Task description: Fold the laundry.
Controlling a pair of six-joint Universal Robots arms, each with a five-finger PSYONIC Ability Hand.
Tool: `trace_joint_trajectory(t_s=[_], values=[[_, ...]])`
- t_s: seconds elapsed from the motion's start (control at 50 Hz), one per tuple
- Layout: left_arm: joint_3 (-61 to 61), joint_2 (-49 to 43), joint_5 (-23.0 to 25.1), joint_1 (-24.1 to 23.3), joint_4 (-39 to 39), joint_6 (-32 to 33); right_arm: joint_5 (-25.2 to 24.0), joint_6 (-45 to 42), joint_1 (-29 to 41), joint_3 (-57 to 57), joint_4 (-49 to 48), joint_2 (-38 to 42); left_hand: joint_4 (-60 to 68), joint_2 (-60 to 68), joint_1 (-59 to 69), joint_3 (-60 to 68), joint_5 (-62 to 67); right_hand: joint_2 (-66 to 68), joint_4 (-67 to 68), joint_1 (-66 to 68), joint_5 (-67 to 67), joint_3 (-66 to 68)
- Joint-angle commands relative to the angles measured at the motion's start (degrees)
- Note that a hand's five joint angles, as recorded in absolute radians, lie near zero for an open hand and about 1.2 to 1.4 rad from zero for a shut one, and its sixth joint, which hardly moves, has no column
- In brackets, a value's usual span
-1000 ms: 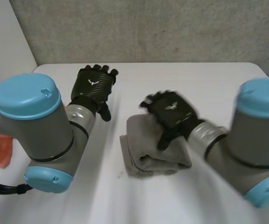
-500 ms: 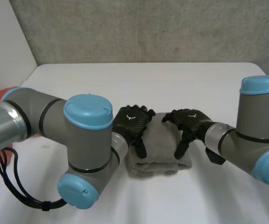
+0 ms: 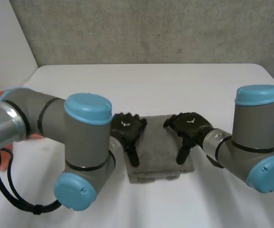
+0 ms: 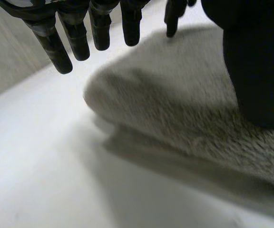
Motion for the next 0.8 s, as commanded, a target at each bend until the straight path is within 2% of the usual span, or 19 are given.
trace_joint_trajectory(t_s=[0.02,0.06,0.1,0.16,0.24,0.42,0.54,0.66,0.8], values=[[0.4,7.7,1.1,0.8,0.8,-0.3,1.7,0.9,-0.7,7.1,-5.8,-11.2,-0.8,-0.7,-0.5,-1.0,-2.5,-2.1,-3.0,-1.2,-3.4,-2.0],[0.4,9.4,2.5,1.2,0.9,-0.2,2.8,1.0,-1.2,8.5,-6.8,-13.1,-0.8,-0.7,-0.5,-1.0,-2.5,-2.1,-3.0,-1.2,-3.4,-2.0],[0.4,11.9,6.3,1.9,1.0,-0.3,4.6,1.1,-2.9,10.9,-7.1,-15.2,-0.8,-0.7,-0.5,-1.0,-2.5,-2.1,-3.0,-1.2,-3.4,-2.0],[0.4,14.4,11.8,3.4,0.9,-0.3,5.2,1.4,-5.5,14.0,-6.8,-16.7,-0.8,-0.7,-0.5,-1.0,-2.5,-2.1,-3.0,-1.2,-3.4,-2.0],[0.3,16.0,16.2,4.9,0.8,-0.9,5.2,3.3,-6.7,17.0,-6.7,-16.8,-0.9,-0.7,-0.6,-1.0,-2.5,-2.1,-3.0,-1.2,-3.4,-2.0],[-0.6,16.3,17.0,5.0,0.6,-1.1,3.2,12.5,-8.4,21.9,-4.4,-16.1,-0.8,-0.7,-0.5,-1.0,-2.5,-2.1,-3.0,-1.2,-3.4,-2.0],[-0.9,16.1,16.9,4.9,0.6,-1.6,-2.8,16.2,-8.1,24.2,-6.9,-14.7,-0.8,-0.7,-0.5,-1.0,-2.5,-1.2,-2.1,-0.3,-2.5,-1.1],[-1.0,16.0,16.9,4.8,0.5,-2.0,-3.5,19.4,-7.0,24.8,-11.5,-13.5,-0.8,-0.7,-0.5,-1.0,-2.5,1.6,0.8,2.5,0.3,1.8],[-2.0,16.1,16.9,4.9,0.6,-2.2,-2.5,19.0,-0.5,25.5,-16.8,-12.6,-0.8,-0.7,-0.5,-1.0,-2.5,1.6,0.8,2.5,0.3,1.8]])
